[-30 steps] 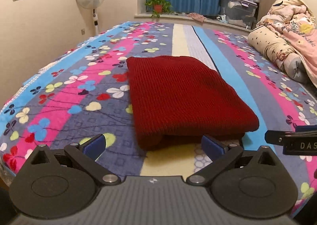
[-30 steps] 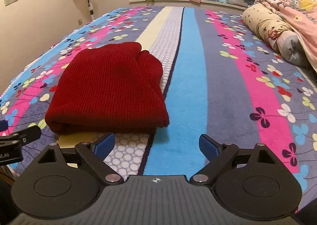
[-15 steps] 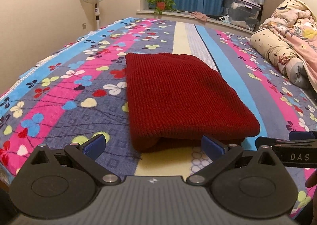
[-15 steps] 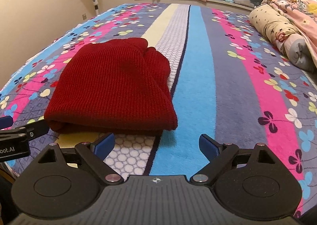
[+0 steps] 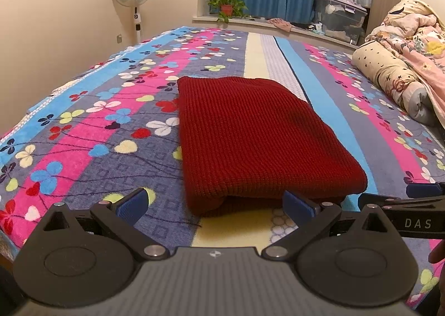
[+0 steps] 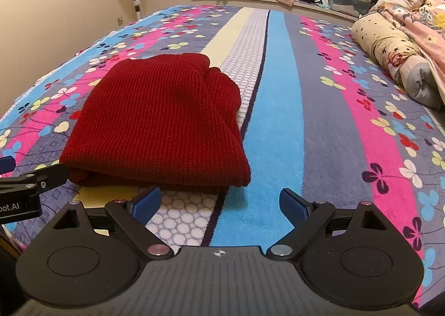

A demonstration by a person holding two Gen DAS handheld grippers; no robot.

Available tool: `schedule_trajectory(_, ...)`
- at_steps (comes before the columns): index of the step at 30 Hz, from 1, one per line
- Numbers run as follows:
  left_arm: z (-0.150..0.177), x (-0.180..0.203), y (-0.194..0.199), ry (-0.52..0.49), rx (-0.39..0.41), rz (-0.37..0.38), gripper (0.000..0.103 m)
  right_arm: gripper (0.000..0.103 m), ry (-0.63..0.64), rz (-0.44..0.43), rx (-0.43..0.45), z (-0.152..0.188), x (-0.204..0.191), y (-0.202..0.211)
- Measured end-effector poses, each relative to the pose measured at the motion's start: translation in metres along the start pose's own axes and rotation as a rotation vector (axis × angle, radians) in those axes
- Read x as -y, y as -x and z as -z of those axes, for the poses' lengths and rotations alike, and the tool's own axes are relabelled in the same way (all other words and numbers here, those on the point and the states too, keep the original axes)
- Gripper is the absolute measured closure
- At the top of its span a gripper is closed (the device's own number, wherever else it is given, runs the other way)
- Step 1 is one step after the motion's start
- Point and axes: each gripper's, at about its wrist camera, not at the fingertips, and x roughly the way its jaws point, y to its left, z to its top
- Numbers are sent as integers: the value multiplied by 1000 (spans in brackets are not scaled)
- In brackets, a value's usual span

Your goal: Fold small clothes

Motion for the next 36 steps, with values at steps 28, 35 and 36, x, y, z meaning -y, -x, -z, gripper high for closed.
schedule_trajectory(28,0,-1,2,7,0,1,0,11,12,9,4,1,-3,-1)
schedule_trajectory(35,1,-1,3,10,-1,4,0,11,14,10,5,1,-3,-1)
schedule_trajectory(36,1,0,2,11,-1,3,0,11,14,9,4,1,-3,-1)
